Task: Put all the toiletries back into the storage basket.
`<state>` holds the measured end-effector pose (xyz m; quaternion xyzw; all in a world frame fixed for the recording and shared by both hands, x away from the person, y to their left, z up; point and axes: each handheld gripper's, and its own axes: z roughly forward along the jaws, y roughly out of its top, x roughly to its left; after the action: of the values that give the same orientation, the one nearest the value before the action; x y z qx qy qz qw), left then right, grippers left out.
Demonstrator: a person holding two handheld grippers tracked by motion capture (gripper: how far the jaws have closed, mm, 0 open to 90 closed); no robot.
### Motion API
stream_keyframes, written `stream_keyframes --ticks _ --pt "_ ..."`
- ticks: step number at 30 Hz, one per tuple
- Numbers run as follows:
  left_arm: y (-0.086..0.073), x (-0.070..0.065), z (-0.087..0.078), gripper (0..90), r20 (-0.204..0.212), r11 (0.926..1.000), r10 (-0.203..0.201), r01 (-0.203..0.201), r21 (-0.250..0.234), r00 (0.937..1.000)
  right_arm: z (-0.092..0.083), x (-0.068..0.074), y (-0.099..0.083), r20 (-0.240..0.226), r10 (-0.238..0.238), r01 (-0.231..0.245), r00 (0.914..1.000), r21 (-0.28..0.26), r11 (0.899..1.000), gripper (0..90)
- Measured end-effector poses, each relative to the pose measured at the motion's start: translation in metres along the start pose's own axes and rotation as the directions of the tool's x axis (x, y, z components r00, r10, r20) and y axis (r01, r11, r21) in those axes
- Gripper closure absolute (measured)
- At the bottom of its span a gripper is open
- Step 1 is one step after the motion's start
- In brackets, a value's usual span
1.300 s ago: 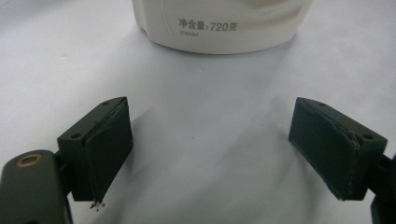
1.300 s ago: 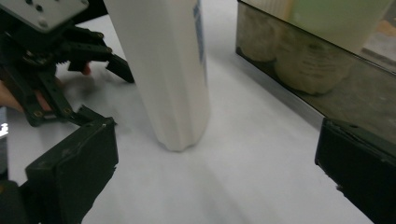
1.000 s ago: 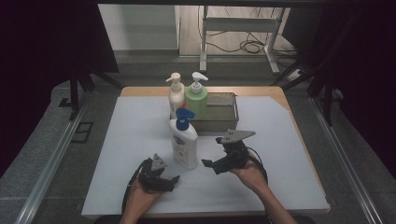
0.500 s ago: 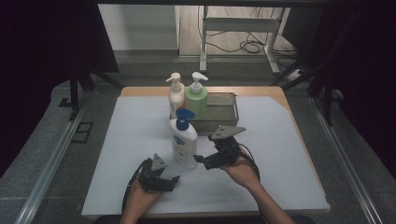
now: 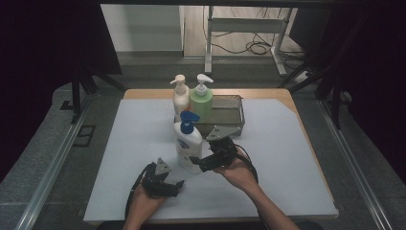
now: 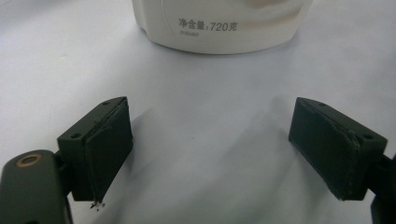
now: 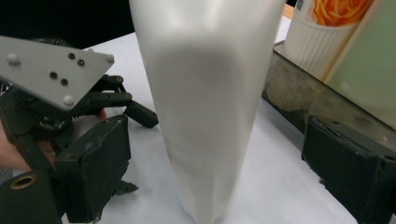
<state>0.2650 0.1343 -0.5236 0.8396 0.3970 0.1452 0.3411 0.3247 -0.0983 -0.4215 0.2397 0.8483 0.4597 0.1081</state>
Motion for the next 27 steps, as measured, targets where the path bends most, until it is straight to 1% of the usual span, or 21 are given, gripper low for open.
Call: stream_keyframes --ticks 8,11,19,24,27 --pt "0.0 0.0 0.0 13.3 -0.001 1.0 -0.003 0.003 -0.002 1.0 0.009 0.005 0.009 0.013 -0.01 0.01 0.9999 -0.016 1.0 10.7" --pt "0.0 0.0 0.0 13.3 0.0 1.0 -0.003 0.003 -0.002 1.0 0.012 0.007 0.012 0.024 -0.019 0.019 0.9995 -0.015 1.0 11.8" --pt "0.0 0.0 0.0 13.3 -0.001 1.0 -0.004 0.004 -0.002 1.0 0.021 0.011 0.02 0.044 -0.023 0.024 0.9987 -0.021 0.999 13.4" --pt "0.0 0.0 0.0 13.3 -0.001 1.0 -0.002 0.002 -0.002 1.0 0.029 0.012 0.022 0.072 -0.03 0.031 0.997 -0.016 0.999 14.5" --pt "0.0 0.0 0.0 13.3 -0.001 1.0 -0.002 0.002 -0.003 1.0 0.032 0.013 0.024 0.088 -0.032 0.033 0.9956 -0.016 0.999 17.1"
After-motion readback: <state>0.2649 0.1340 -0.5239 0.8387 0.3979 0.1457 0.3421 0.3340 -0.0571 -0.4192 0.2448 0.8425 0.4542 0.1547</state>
